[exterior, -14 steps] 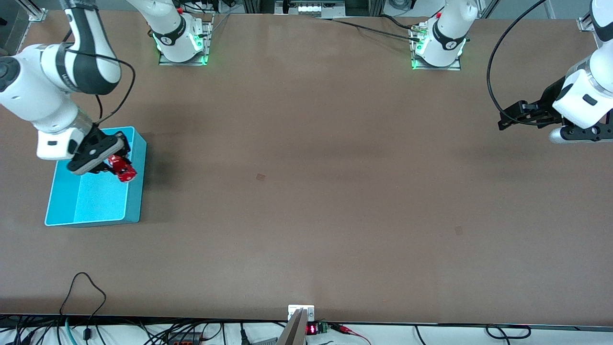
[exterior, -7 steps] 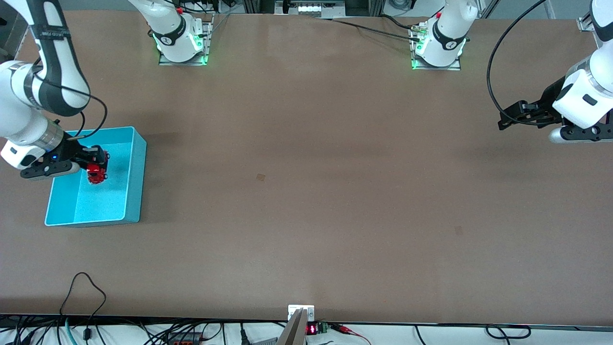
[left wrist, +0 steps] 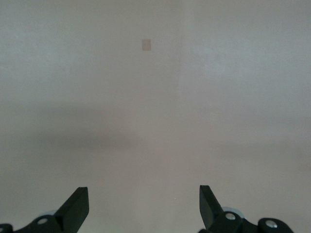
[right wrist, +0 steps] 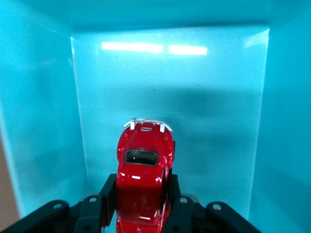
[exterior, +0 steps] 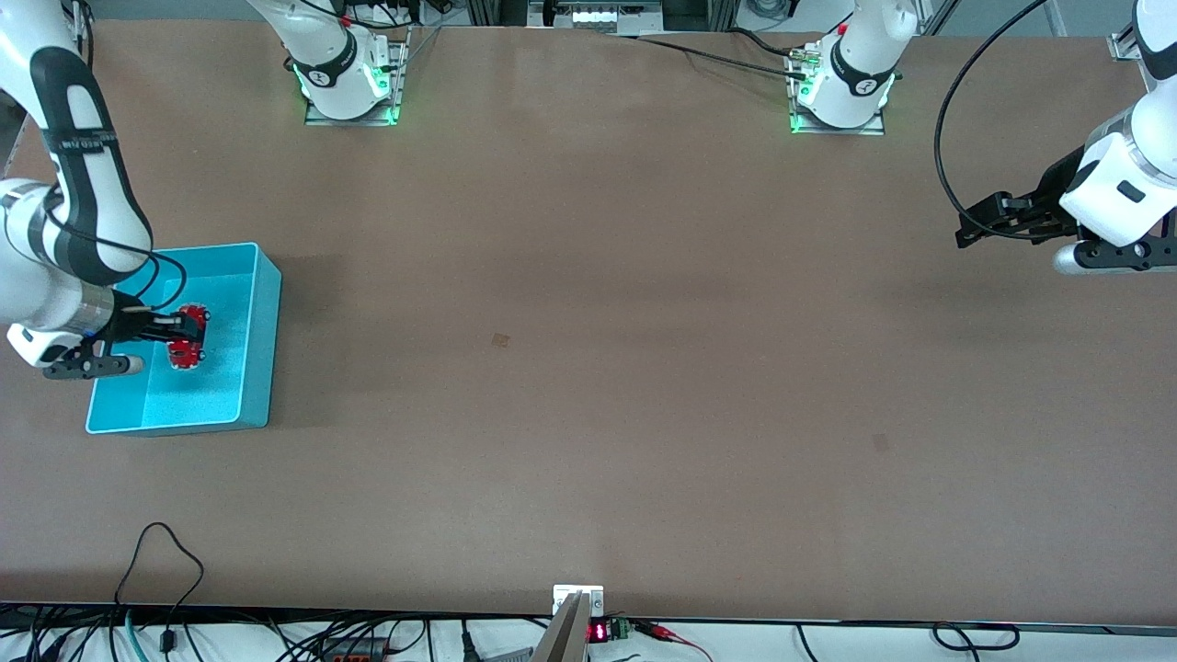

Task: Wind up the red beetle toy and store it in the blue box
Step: 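Lower the car into the blue box and open the right gripper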

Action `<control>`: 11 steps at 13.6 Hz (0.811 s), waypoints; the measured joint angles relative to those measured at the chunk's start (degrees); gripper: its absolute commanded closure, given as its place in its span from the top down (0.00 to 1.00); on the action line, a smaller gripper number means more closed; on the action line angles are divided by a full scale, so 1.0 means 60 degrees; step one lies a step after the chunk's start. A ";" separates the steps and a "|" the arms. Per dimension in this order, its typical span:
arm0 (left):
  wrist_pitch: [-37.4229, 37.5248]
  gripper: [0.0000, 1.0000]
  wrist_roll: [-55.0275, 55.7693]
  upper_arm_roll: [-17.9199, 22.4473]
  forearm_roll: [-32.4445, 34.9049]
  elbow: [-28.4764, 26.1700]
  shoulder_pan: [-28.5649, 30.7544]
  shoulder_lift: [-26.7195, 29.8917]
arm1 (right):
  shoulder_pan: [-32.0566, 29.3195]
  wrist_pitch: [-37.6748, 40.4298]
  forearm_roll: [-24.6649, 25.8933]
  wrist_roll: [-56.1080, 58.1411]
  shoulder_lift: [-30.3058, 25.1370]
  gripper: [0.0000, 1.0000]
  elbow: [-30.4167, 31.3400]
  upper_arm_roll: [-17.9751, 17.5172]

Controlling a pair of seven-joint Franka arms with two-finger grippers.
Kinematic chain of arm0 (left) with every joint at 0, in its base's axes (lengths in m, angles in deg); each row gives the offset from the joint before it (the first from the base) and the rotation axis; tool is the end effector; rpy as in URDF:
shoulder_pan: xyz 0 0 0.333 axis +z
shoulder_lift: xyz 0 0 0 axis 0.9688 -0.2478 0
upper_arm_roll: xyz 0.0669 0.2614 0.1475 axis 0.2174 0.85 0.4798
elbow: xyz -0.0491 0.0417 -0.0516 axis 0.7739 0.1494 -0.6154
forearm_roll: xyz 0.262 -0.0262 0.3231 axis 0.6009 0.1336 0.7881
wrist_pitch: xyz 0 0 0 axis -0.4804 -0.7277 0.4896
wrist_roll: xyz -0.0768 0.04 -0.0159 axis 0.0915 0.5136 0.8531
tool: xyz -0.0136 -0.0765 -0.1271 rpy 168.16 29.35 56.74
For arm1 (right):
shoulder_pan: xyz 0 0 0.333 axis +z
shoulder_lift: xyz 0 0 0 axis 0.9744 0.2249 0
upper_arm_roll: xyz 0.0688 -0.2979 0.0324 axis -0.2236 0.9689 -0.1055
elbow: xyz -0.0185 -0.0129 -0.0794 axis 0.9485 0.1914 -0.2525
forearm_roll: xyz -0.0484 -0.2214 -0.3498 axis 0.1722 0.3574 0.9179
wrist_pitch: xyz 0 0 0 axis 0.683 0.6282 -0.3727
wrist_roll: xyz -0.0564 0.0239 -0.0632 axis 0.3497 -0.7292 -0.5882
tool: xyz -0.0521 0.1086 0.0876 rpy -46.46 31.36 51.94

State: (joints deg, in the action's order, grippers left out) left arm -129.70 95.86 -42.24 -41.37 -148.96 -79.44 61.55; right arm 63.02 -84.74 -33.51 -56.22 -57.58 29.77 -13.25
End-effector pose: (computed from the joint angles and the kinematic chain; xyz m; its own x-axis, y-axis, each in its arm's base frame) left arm 0.5721 -0.0219 0.5156 0.9928 0.0810 -0.0881 0.0847 -0.9956 0.0395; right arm 0.6094 -0.1645 0.1892 0.9921 0.0702 -0.1036 0.0633 -0.9956 -0.0693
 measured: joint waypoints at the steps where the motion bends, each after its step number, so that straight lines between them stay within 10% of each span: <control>1: 0.0003 1.00 0.0000 0.0000 0.0000 0.0000 0.0000 0.0000 | 0.0003 -0.0002 0.0000 -0.0050 0.0223 0.04 -0.0092 -0.0007; 8: 0.0011 1.00 0.0000 0.0001 0.0000 0.0004 0.0000 0.0000 | -0.0003 -0.0792 0.0035 -0.0288 0.1207 0.14 -0.0346 -0.0031; 9: 0.0012 1.00 0.0000 0.0000 0.0000 0.0005 -0.0001 0.0000 | -0.0002 -0.0841 0.0036 -0.0291 0.1225 0.39 -0.0345 -0.0032; 10: 0.0014 1.00 0.0000 0.0000 0.0000 0.0005 -0.0001 0.0000 | 0.0000 -0.0924 0.0035 -0.0294 0.1235 0.99 -0.0345 -0.0037; 11: 0.0015 1.00 0.0000 0.0001 0.0000 0.0005 -0.0001 0.0000 | 0.0001 -0.0971 0.0035 -0.0328 0.1239 1.00 -0.0344 -0.0040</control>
State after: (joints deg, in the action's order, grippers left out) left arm -129.62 95.86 -42.23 -41.37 -148.93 -79.44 61.55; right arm 63.03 -90.57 -33.29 -58.19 -50.14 27.71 -13.49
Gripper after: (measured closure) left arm 0.000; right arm 0.551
